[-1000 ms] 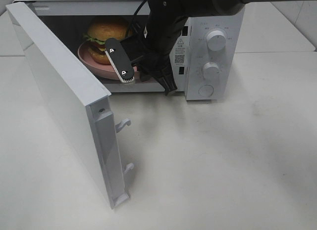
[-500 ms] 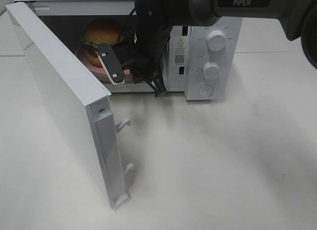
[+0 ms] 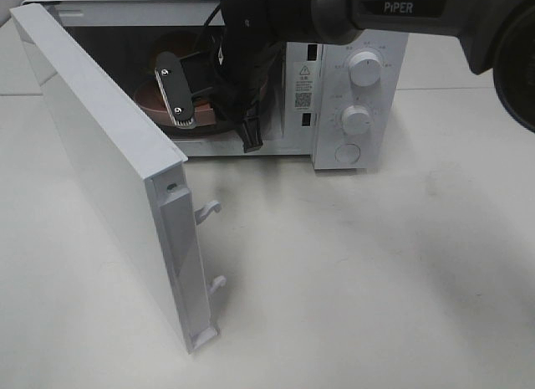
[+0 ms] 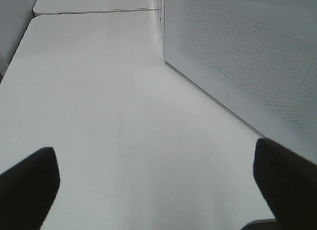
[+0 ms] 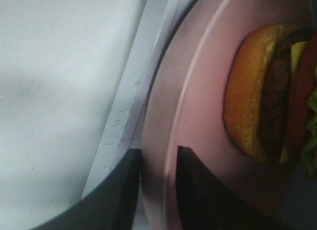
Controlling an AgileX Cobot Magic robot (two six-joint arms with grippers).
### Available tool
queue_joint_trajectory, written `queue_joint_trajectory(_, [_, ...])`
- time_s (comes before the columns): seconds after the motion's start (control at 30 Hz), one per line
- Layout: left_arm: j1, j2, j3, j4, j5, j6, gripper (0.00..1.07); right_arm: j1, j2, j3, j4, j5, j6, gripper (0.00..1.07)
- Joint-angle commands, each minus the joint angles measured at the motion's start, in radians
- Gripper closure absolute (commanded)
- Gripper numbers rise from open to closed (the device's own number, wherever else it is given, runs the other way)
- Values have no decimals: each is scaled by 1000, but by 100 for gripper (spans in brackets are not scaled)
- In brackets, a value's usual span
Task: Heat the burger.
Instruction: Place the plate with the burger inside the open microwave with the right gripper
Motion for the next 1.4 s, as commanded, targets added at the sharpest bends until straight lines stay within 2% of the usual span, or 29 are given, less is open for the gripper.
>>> queue_joint_trajectory(0.03, [-1, -14, 0, 1, -9, -2, 7, 4, -12, -8, -11, -6, 12, 69])
queue_joint_trajectory(0.13, [-1, -14, 0, 1, -9, -2, 7, 4, -12, -8, -7, -3, 12, 65])
queue_joint_trajectory(0.63, [-1, -14, 0, 1, -9, -2, 7, 5, -22, 4, 62, -8, 34, 59])
queue_joint_trajectory(0.87, [-1, -14, 0, 1, -9, -3, 7, 4, -86, 133, 82, -126, 53, 45])
queue_joint_trajectory(0.93, [-1, -14, 0, 1, -9, -3, 7, 4, -118, 180, 82, -136, 53, 37])
queue_joint_trajectory(1.13, [-1, -14, 0, 1, -9, -3, 7, -4, -151, 230, 74, -145, 53, 36])
queue_joint_trajectory(1.4, [-1, -14, 0, 1, -9, -3, 7, -23, -246, 363, 63, -170, 56, 36])
